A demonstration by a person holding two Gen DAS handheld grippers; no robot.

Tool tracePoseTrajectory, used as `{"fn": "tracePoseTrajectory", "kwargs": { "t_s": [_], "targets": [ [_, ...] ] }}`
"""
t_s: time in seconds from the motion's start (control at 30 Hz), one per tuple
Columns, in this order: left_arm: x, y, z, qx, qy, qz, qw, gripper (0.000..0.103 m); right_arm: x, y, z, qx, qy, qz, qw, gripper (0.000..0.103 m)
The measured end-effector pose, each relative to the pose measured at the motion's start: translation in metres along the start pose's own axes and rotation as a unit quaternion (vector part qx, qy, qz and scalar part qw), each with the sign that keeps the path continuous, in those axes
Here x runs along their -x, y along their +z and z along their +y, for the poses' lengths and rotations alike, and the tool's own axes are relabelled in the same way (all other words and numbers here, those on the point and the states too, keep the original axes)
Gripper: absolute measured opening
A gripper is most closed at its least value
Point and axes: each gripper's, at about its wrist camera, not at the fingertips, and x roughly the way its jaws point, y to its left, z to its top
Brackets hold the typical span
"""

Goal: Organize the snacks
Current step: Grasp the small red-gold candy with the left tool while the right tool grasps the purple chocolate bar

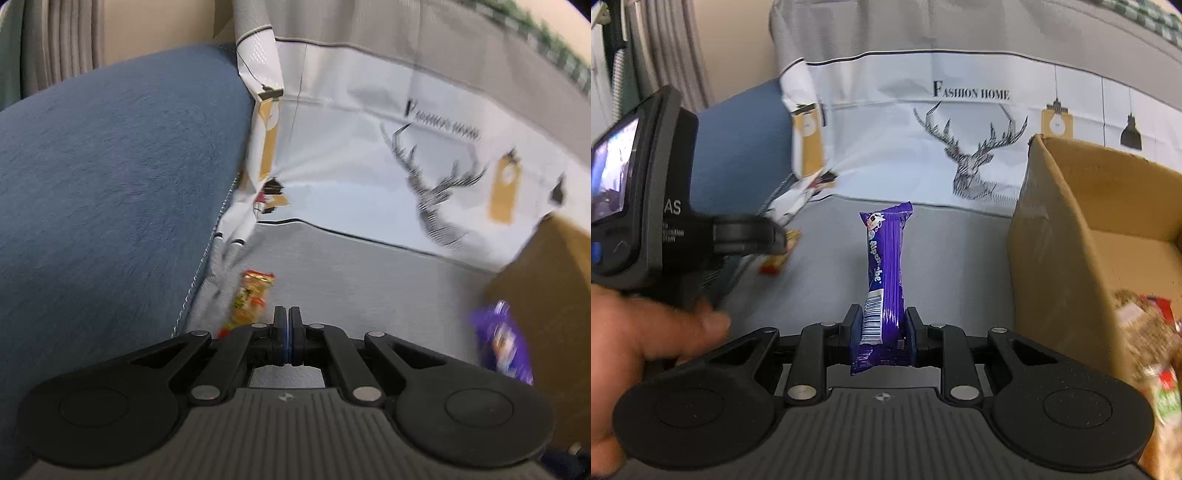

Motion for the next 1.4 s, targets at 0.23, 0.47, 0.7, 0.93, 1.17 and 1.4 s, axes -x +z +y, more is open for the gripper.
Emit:
{"fn": "tracePoseTrajectory", "kwargs": {
  "t_s": [0.23,0.47,0.7,0.93,1.17,1.4],
  "targets": [
    [0.030,-0.010,0.003,-0.049,0.006,-0.024,0.9985,0.001,0.062,-0.022,-0.004,-0.008,0.045,0.036,0.998,0.026],
    [0.012,-0.010,-0.007,-0.057,0.024,-0.035,0.9975,0.032,0.059,-0.057,0.005,0.038,0.046,0.040,0.997,0.026],
    [-0.036,-0.011,-0.026,-0.093,0.096,-0.023,0.9908,0.050,0.038,-0.058,0.007,0.078,0.051,0.061,0.994,0.026],
    [-0.061,-0.006,-0.017,-0.059,0.108,-0.008,0.9924,0.050,0.015,-0.061,0.009,0.084,0.044,0.117,0.989,0.033],
    [-0.049,0.000,-0.009,-0.025,0.072,-0.004,0.9971,0.019,0.007,-0.064,0.005,0.075,0.041,0.123,0.989,0.040],
    [-0.002,0.008,-0.012,0.012,0.013,0.023,0.9996,0.019,0.010,-0.067,0.005,0.085,0.046,0.112,0.989,0.023]
  ]
}}
